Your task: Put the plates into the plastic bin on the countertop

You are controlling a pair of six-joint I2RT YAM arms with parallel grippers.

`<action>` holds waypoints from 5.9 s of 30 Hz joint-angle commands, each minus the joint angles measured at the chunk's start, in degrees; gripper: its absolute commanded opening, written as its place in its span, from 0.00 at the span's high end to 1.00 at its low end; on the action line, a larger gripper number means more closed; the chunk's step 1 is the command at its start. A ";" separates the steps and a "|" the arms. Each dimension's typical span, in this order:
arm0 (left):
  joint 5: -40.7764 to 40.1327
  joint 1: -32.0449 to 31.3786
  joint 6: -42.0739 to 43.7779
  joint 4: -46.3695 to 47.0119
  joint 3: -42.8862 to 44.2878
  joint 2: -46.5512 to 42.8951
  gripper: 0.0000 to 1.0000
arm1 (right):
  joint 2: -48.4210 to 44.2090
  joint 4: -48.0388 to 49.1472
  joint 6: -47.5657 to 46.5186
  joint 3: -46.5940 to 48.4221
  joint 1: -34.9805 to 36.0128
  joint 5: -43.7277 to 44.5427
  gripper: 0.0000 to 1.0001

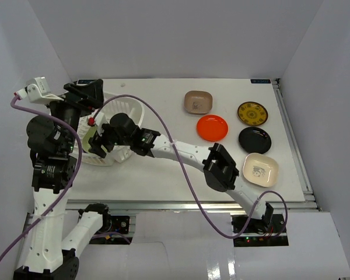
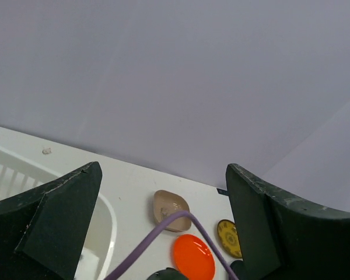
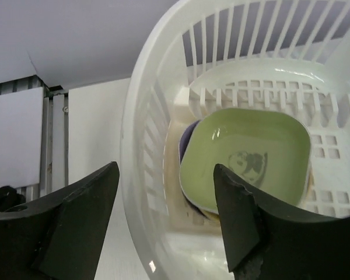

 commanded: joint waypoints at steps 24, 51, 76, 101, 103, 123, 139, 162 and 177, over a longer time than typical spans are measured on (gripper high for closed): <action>-8.14 -27.49 -4.85 1.15 19.85 57.16 0.15 | -70.04 1.93 19.34 -82.98 -63.01 17.28 0.43; -21.42 -27.76 -5.91 -3.43 52.56 99.81 0.48 | -67.66 8.08 20.57 -87.20 -65.05 1.02 0.46; -14.04 -30.39 5.60 16.88 25.59 54.48 1.00 | -85.23 -12.91 23.90 -93.78 -54.59 22.54 0.23; -38.22 -7.37 0.33 -10.10 -12.22 11.56 1.00 | -82.07 -12.58 32.08 -102.58 -54.59 25.54 0.48; -36.73 -4.30 -0.37 -10.90 -14.50 12.79 1.00 | -82.42 -12.05 32.08 -102.93 -54.59 25.10 0.50; -17.13 14.87 -4.07 -9.50 -21.45 16.78 0.09 | -94.19 -17.22 29.10 -99.51 -54.33 23.17 0.92; 19.94 14.26 -6.00 -5.63 -2.04 4.72 0.02 | -67.43 -4.16 19.19 -62.63 -11.72 26.15 0.92; 35.36 14.17 -6.88 -8.35 25.05 9.64 0.02 | 3.44 5.08 -0.44 7.37 -0.53 -1.98 0.84; 36.76 14.17 -17.49 2.71 12.84 11.47 0.02 | -29.53 21.60 8.16 -30.33 -5.88 11.79 0.30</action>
